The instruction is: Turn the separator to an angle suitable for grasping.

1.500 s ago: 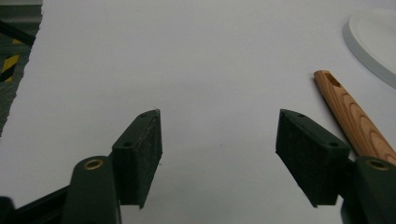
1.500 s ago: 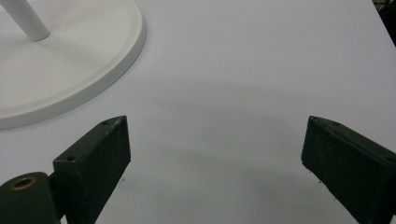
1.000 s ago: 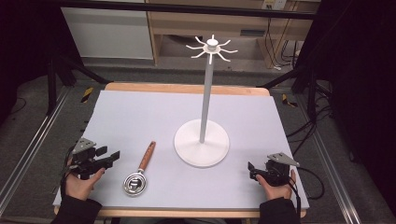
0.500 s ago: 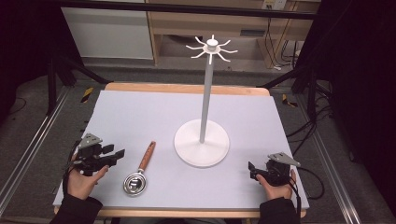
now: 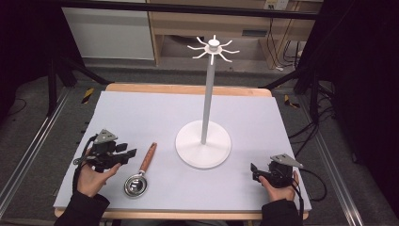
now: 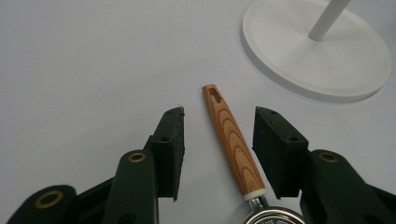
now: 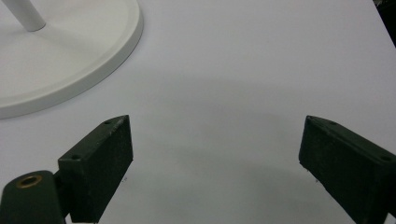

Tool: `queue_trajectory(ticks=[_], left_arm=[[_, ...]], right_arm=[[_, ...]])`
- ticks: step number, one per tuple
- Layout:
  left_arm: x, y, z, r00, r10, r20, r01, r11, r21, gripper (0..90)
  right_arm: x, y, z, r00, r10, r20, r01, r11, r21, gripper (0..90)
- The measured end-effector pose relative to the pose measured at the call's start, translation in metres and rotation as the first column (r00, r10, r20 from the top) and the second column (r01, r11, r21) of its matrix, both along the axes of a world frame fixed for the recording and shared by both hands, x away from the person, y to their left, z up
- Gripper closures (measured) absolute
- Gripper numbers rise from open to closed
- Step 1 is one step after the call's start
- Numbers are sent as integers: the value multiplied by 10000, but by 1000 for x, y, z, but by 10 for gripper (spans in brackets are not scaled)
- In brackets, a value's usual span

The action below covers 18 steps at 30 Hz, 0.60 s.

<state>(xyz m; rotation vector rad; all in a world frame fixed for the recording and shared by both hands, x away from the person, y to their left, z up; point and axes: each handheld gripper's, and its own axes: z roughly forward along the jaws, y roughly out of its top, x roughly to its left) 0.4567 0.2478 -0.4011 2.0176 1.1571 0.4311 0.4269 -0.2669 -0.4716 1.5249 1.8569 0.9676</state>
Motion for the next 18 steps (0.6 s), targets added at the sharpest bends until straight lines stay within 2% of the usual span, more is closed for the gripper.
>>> queue_trajectory(ticks=[3,7,9,14,15,18], left_arm=[[3,-7,-2,9998,-99,-164,103,9997,221,541],[6,-12,-5,9994,-170,-317,180,9993,318,544],[9,-17,-8,9983,-212,-542,240,9985,502,551],[13,-23,-14,9967,-277,-759,326,9974,646,556],[15,-26,-17,9950,-307,-946,381,9963,769,557],[17,-32,-23,9924,-379,-1173,494,9941,967,564]], right_arm=[[0,0,0,10000,49,-25,-49,10000,-9,105],[0,0,0,10000,67,-20,-67,10000,-26,111],[0,0,0,10000,66,-39,-65,10000,26,119],[0,0,1,9999,81,-108,-81,10000,45,131],[0,0,1,9998,142,-100,-142,9999,67,137],[0,0,0,9997,153,-172,-153,9999,41,140]])
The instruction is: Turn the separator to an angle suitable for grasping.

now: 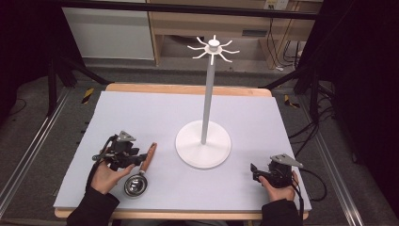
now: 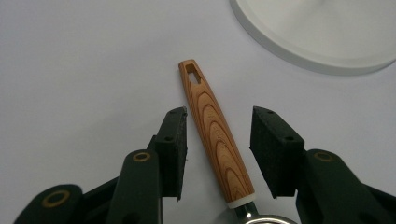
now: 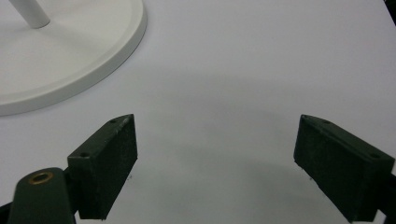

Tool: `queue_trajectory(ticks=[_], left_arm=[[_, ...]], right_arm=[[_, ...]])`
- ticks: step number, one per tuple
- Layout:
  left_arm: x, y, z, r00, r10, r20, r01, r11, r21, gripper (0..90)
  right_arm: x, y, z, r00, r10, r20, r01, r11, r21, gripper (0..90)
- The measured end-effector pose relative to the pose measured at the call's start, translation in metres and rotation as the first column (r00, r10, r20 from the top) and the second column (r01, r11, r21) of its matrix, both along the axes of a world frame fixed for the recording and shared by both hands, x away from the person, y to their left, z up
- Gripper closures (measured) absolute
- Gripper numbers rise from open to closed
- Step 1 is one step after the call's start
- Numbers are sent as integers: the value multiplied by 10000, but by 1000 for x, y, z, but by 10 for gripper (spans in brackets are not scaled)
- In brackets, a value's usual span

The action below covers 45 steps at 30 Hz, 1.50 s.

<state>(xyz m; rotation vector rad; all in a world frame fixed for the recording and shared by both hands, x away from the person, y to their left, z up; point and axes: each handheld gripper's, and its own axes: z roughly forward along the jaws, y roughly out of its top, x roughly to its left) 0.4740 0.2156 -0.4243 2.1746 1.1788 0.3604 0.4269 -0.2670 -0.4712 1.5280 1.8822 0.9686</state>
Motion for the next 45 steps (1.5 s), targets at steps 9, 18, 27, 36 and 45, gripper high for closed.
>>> queue_trajectory(ticks=[9,18,27,36,45], left_arm=[[7,-9,-14,9988,-6,-484,20,9996,286,575],[10,-12,-25,9964,9,-846,33,9987,500,589],[12,-14,-31,9934,22,-1146,55,9978,664,597],[13,-16,-33,9914,36,-1305,85,9958,916,579],[13,-14,-32,9922,-104,-1243,262,9917,1256,683]], right_arm=[[0,0,0,10000,41,-56,-41,10000,-28,155],[1,0,-1,9999,97,-98,-97,10000,-11,171],[1,0,-1,9998,150,-152,-150,9999,20,187],[1,0,-1,9997,167,-151,-167,9999,45,197],[0,-1,0,9996,228,-154,-226,9997,112,210]])
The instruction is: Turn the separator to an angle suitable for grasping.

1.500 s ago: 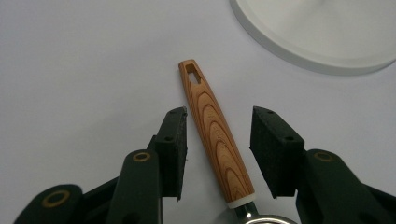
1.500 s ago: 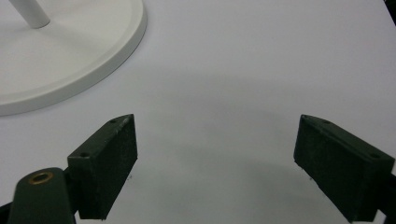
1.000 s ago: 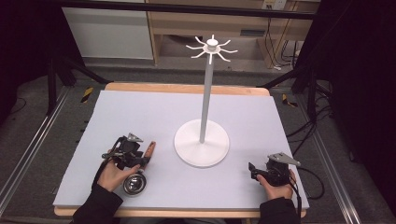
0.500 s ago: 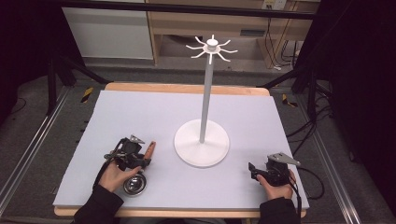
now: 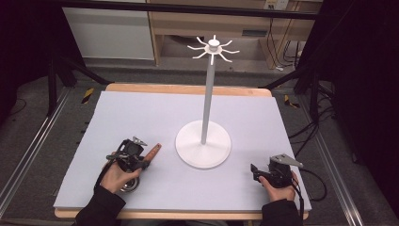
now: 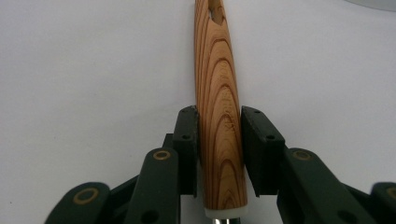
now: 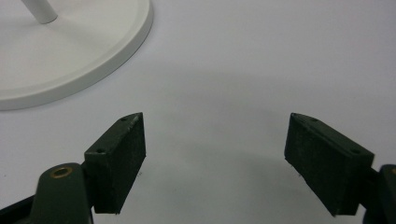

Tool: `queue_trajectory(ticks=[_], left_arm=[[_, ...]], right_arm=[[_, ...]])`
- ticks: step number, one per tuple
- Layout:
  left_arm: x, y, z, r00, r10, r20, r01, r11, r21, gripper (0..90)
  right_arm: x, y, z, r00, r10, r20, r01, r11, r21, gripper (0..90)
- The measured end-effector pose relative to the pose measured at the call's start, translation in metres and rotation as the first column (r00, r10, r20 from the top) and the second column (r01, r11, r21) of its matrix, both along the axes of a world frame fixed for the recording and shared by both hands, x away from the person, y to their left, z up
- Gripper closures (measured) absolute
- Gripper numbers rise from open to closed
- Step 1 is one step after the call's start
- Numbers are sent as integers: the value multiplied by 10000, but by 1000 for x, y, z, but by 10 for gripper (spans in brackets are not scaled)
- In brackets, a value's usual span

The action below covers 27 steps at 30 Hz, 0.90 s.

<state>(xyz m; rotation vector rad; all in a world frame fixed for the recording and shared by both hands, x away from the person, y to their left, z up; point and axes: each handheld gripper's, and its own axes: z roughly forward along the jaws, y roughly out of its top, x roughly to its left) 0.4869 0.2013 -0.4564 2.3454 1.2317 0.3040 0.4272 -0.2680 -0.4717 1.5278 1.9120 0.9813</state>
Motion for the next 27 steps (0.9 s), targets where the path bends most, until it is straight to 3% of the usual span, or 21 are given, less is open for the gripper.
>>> queue_trajectory(ticks=[6,7,8,14,21,27], left_arm=[[0,-1,1,9994,-328,105,324,9990,318,674],[-1,-2,1,9991,-360,212,349,9982,497,653],[0,-2,1,9982,-435,403,404,9963,759,576],[6,-3,8,9935,-842,761,780,9937,807,507],[15,-12,12,9925,-1051,619,983,9897,1044,520],[22,-15,10,9936,-1100,275,1056,9859,1301,552]], right_arm=[[0,0,0,10000,4,-13,-4,10000,24,210],[0,0,0,10000,20,-14,-20,10000,15,210],[0,0,0,10000,20,-20,-20,10000,24,210],[0,0,0,10000,28,-17,-28,10000,53,211],[0,-1,1,10000,35,-42,-35,9999,106,216],[0,-2,1,10000,48,-70,-47,9998,173,227]])
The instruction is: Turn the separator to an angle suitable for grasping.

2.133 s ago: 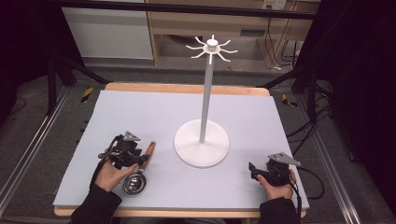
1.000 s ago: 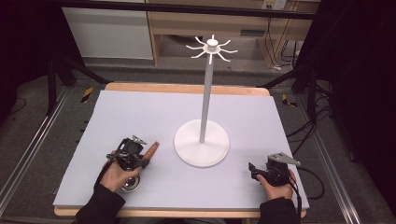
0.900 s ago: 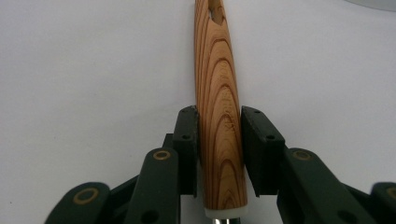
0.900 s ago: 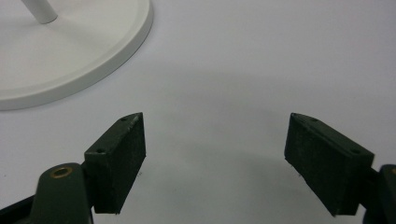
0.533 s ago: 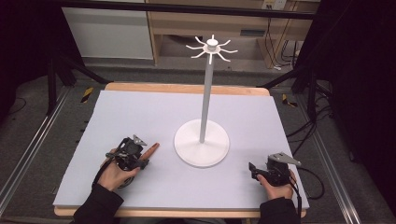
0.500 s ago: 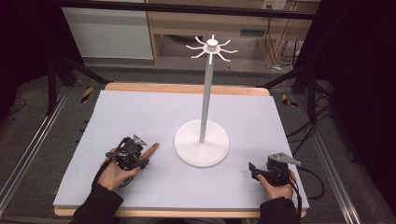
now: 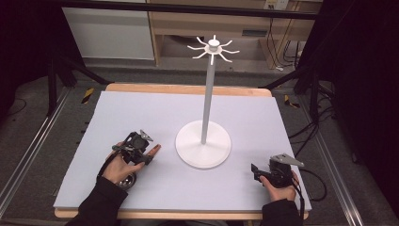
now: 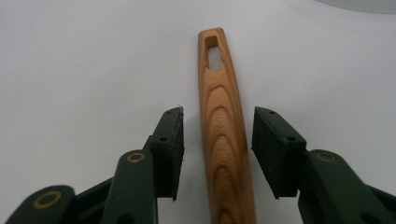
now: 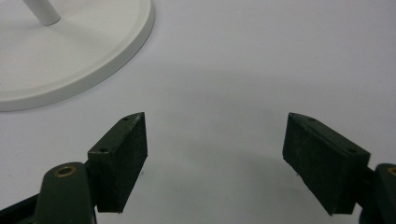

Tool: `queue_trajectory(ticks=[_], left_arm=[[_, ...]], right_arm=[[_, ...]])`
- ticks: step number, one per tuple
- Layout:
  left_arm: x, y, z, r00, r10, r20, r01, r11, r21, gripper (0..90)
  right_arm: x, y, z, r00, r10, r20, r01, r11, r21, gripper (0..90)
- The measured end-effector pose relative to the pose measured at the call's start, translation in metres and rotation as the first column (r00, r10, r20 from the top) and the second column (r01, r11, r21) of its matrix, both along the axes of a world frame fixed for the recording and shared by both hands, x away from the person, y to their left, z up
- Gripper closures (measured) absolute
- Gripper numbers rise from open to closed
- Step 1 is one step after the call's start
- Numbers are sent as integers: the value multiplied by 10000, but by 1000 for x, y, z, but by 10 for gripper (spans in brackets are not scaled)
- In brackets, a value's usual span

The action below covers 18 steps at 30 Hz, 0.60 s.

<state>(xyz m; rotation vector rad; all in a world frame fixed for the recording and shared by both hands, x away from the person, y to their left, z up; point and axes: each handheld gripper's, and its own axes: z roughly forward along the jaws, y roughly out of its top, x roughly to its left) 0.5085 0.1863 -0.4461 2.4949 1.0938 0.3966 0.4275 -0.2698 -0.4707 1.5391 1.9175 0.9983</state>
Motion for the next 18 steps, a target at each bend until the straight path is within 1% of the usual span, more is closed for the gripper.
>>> queue_trajectory(ticks=[2,3,5,7,9,10,13,15,16,18], left_arm=[[1,-1,0,10000,-7,-44,7,10000,44,557],[1,-1,-1,9999,5,-142,-4,10000,90,559],[2,-1,-1,9999,19,-158,-17,9999,122,579],[3,-1,-3,9995,4,-301,-1,9999,113,586],[4,-2,-4,9995,29,-316,-25,9999,133,587],[5,-2,-5,9992,15,-400,-10,9999,113,593],[5,-2,-5,9990,60,-437,-58,10000,40,609],[5,-1,-5,9985,50,-548,-53,10000,-38,630],[5,0,-6,9981,124,-601,-132,9998,-139,635],[6,0,-6,9976,158,-671,-169,9997,-160,637]], right_arm=[[0,0,0,10000,5,-28,-5,10000,11,231],[0,0,0,10000,30,-38,-30,10000,9,237],[0,0,0,10000,81,-29,-81,10000,11,240],[1,0,-1,9999,101,-58,-101,9999,-4,240],[1,0,-1,9999,102,-64,-102,9999,-3,241],[1,0,0,9999,98,-52,-98,10000,12,243],[1,0,0,9999,127,-76,-127,9999,24,246],[1,0,-1,9999,147,-85,-147,9999,35,248],[1,0,-1,9998,154,-91,-154,9999,33,248],[1,0,-1,9998,154,-91,-153,9999,38,249]])
